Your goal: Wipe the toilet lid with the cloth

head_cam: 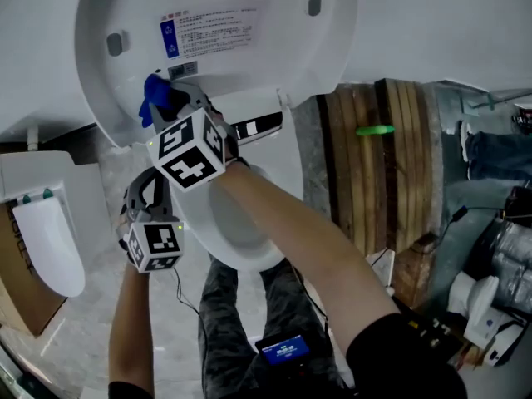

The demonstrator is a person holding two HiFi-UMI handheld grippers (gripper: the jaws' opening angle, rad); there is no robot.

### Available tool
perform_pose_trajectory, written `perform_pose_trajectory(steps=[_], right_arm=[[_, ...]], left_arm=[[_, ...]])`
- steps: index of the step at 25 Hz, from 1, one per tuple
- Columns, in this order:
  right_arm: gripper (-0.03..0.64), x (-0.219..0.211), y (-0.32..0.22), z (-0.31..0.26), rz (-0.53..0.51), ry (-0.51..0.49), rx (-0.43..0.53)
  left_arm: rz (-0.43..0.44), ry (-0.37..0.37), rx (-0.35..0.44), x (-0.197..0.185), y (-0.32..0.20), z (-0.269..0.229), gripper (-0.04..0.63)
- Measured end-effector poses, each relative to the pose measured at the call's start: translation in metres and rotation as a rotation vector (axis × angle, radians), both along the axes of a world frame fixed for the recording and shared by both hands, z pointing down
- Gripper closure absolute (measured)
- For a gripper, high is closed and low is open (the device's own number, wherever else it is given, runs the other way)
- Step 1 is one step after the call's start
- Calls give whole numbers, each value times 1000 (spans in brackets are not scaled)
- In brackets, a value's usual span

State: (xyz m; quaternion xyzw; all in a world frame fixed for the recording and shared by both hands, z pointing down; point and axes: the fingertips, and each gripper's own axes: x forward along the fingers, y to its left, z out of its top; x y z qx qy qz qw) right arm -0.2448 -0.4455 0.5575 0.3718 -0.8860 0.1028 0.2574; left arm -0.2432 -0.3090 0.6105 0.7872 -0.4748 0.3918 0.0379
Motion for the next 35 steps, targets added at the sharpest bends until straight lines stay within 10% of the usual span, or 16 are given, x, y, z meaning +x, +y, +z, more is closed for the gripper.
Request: perform_pose_trajectory(steps=[20,35], right_arm=[[517,227,-43,51,330,86,-71],[517,193,-29,86,351,164,-106]], left_arm=[[-96,87,-51,91,-68,10,583],[-116,72,-120,53,-35,39,584]])
